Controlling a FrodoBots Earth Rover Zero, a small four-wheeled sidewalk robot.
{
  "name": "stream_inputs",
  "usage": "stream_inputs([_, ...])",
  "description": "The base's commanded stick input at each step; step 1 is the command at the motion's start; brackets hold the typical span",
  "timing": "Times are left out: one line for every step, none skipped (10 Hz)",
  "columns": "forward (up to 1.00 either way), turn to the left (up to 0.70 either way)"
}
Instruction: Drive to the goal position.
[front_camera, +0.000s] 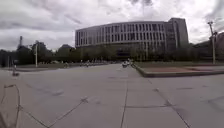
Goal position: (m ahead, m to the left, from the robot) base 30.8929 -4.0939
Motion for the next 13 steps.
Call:
stream_inputs([0.7,0.01])
stream_inputs([0.7,0.01])
stream_inputs([0.7,0.01])
stream_inputs([0.7,0.01])
stream_inputs([0.7,0.01])
stream_inputs([0.7,0.01])
stream_inputs([0.7,0.01])
stream_inputs([0.7,0.01])
stream_inputs([0.7,0.01])
stream_inputs([0.7,0.01])
stream_inputs([0.7,0.01])
stream_inputs([0.7,0.01])
stream_inputs([0.7,0.01])
